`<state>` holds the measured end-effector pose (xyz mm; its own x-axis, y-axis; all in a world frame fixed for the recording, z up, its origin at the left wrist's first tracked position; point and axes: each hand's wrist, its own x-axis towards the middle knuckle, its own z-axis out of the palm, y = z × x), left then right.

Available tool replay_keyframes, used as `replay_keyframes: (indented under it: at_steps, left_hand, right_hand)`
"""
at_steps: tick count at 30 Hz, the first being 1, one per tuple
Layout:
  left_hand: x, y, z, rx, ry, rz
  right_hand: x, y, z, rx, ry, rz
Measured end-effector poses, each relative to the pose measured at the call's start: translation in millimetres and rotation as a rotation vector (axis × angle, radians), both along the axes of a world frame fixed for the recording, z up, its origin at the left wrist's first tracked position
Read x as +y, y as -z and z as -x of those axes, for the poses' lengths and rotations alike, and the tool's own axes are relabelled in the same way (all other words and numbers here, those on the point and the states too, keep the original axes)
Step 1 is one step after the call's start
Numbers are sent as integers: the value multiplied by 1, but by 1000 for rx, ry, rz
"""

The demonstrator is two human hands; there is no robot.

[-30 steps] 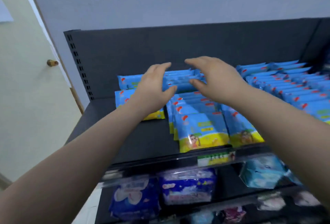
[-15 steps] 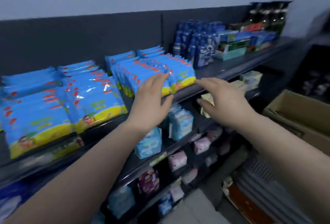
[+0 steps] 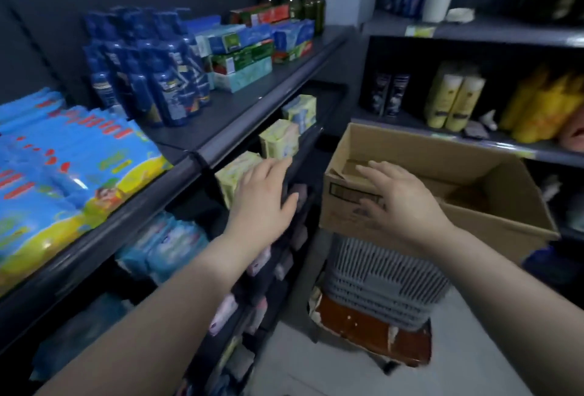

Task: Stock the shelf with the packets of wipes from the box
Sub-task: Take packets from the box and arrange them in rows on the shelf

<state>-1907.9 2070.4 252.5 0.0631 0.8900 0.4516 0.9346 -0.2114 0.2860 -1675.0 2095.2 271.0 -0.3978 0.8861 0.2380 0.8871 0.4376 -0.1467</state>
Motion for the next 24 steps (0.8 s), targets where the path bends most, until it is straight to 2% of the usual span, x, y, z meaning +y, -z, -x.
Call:
replay_keyframes:
  at_steps: [9, 14, 18, 24]
  left_hand:
    - [116, 49, -57, -52, 250, 142]
    - [152, 68, -80, -56, 301, 164]
    - [177, 79, -95, -50, 261, 152]
    - [186, 94, -96, -51, 151, 188]
  right_hand:
    - [72, 31, -69, 5, 305, 94]
    - [100, 46, -97, 23, 363, 157]
    - [141, 57, -112, 21, 291, 198]
    - [226, 102, -106, -123, -12, 368]
